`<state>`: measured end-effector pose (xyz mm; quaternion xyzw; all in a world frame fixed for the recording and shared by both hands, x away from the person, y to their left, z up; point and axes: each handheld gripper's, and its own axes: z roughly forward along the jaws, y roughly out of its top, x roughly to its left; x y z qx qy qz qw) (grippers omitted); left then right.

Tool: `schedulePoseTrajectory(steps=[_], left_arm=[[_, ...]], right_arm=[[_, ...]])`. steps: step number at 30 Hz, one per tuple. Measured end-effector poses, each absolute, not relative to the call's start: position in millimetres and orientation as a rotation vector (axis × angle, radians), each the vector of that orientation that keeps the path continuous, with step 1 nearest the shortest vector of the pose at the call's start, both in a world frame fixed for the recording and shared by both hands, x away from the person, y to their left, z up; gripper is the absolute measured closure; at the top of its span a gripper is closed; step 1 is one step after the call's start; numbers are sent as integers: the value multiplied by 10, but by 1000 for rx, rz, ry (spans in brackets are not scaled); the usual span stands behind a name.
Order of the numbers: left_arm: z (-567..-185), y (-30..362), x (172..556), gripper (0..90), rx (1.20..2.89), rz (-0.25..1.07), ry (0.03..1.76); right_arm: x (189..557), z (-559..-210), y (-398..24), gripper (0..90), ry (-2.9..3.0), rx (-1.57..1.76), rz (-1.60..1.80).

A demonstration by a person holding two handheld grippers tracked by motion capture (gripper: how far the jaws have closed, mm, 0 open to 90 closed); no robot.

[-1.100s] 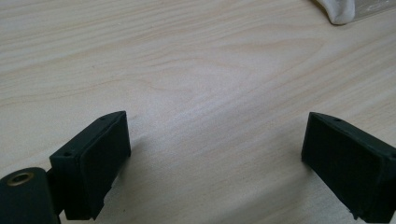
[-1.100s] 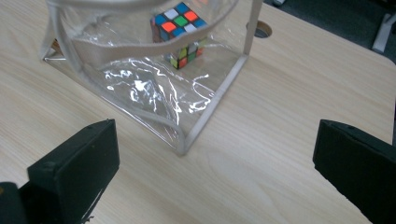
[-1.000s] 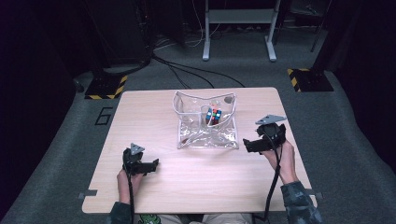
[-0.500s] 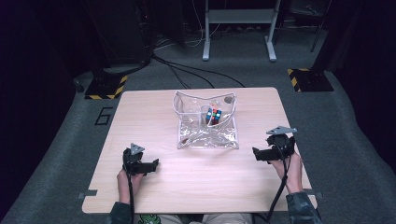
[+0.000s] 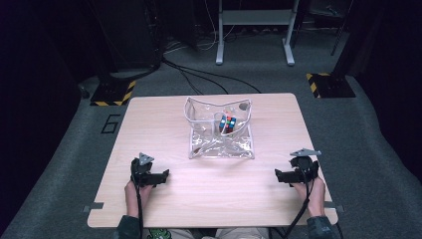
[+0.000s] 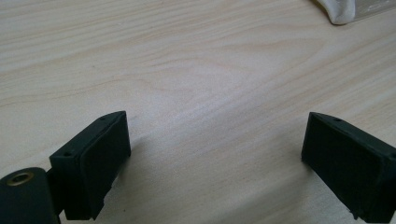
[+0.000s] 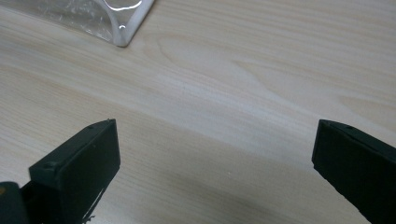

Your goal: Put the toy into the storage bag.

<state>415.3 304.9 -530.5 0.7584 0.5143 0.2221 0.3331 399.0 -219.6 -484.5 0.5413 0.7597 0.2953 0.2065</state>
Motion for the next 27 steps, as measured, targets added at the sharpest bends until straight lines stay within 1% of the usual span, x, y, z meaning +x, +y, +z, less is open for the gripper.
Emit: schedulePoseTrajectory(steps=[17, 20, 27], left_arm=[[-5305, 3048, 4153, 77, 1980, 580, 1343], [-5305, 3049, 4154, 77, 1980, 580, 1343], [-5305, 3050, 4155, 77, 1980, 577, 1344]], right_arm=[[3872, -5178, -2265, 13, 2055, 1547, 793], [3840, -5275, -2297, 9, 2040, 1531, 839], [3809, -5296, -2305, 9, 2023, 1514, 858]])
